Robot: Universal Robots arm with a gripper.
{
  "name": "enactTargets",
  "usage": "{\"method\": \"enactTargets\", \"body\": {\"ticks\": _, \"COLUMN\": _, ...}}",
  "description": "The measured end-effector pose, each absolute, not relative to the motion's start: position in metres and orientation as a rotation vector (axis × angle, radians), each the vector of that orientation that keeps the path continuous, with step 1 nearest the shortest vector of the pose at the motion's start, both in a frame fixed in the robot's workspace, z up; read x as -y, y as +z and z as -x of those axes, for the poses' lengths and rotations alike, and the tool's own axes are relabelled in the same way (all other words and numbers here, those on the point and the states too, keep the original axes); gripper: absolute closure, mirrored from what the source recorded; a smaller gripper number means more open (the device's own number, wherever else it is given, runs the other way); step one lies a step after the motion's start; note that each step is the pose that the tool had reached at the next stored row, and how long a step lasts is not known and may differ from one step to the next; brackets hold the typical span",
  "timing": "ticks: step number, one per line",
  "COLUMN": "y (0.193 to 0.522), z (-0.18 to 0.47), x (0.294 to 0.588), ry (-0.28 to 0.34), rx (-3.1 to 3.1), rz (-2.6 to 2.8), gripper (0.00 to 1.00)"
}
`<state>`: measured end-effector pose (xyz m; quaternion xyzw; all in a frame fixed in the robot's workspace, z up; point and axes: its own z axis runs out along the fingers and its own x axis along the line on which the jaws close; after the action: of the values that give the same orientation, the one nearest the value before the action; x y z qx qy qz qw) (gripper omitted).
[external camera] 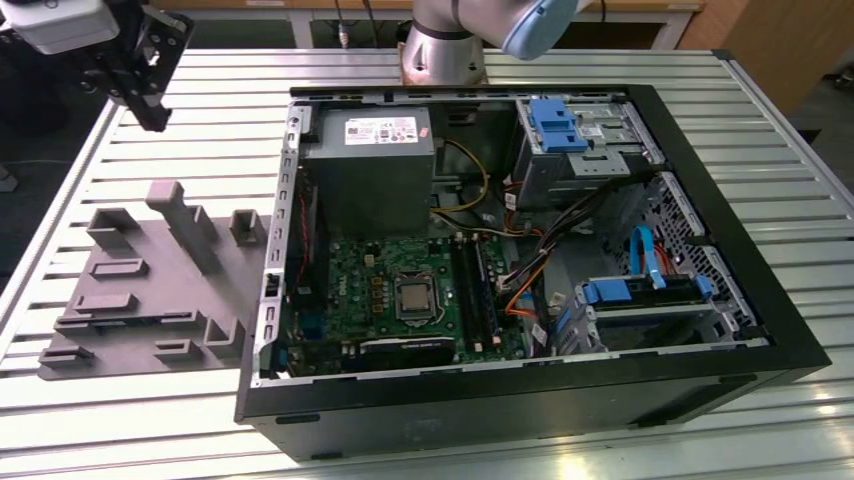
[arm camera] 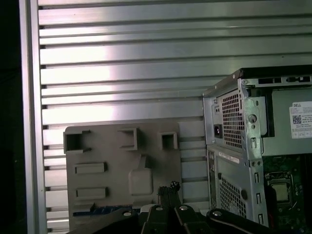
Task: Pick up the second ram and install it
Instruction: 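Reach for the second ram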
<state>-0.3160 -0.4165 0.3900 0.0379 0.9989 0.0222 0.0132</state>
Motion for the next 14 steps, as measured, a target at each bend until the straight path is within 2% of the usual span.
{"method": "enactTargets", "body": {"ticks": 14, "y": 0.3896, "z": 0.3189, "x": 0.4190, "ry": 0.069, "rx": -3.112, "rz": -0.118, "gripper": 0.89}}
